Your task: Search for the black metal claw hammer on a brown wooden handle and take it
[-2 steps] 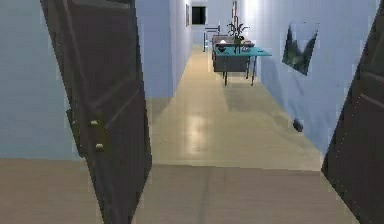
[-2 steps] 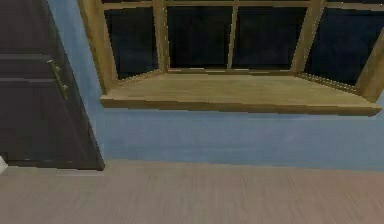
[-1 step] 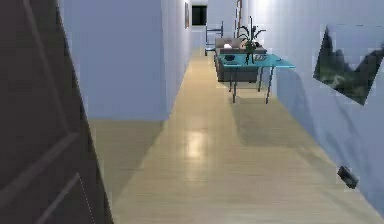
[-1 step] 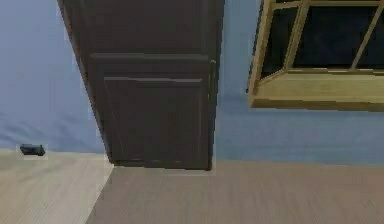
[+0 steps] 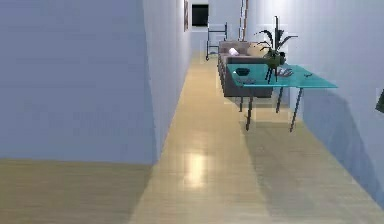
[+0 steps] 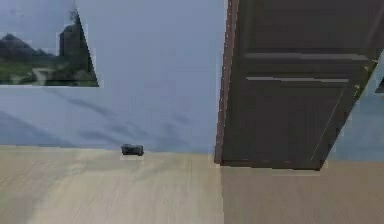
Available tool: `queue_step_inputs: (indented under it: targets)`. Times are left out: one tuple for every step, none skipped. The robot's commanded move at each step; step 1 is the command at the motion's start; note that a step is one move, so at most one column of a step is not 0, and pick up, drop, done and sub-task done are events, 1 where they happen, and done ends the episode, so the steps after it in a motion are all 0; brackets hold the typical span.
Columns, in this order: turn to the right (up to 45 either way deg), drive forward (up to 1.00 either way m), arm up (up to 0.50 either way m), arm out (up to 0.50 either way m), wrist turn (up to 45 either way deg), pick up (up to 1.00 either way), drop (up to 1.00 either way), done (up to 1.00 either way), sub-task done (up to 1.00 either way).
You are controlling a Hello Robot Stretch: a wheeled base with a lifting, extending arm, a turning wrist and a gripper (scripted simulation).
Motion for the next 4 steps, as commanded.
queue_step_inputs:
  targets:
    - [0.0, 1.0, 0.0, 0.0, 0.0, 0.0, 0.0, 0.0, 0.0]
    - [0.0, 1.0, 0.0, 0.0, 0.0, 0.0, 0.0, 0.0, 0.0]
    - [0.0, 1.0, 0.0, 0.0, 0.0, 0.0, 0.0, 0.0, 0.0]
    - [0.0, 1.0, 0.0, 0.0, 0.0, 0.0, 0.0, 0.0, 0.0]
